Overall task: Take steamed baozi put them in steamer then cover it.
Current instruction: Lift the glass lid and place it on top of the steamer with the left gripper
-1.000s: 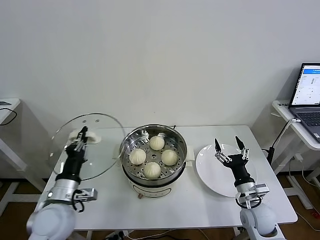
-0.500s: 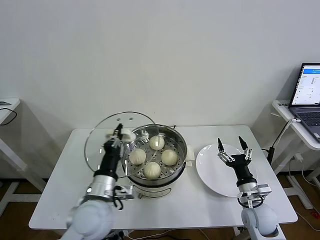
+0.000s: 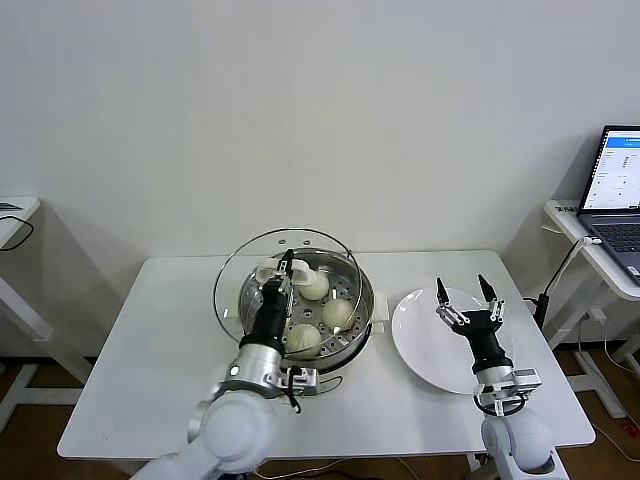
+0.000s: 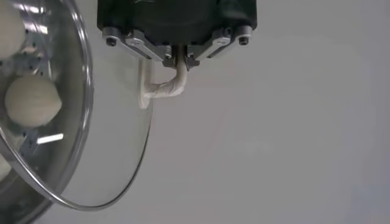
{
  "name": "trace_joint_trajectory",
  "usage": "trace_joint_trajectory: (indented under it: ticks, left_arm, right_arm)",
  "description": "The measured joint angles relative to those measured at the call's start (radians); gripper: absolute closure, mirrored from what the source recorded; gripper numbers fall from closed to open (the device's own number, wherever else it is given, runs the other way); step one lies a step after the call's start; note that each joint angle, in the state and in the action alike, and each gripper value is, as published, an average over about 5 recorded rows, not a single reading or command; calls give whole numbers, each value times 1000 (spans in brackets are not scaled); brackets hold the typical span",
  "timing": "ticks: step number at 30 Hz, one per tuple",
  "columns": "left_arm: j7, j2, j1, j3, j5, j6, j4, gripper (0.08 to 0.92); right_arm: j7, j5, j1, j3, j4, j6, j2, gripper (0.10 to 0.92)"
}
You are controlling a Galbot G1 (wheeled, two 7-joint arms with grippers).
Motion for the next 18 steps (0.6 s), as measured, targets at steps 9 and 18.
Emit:
trace_joint_trajectory:
  ticks: [9, 18]
  left_arm:
    - [28, -39, -61, 64, 9, 6, 56, 812]
    - [43, -79, -81, 74, 20, 6, 114, 812]
  right_arm:
    - [-1, -7, 0, 4, -10, 4, 6, 203]
    - [-2, -12, 4, 2, -20, 9, 13, 203]
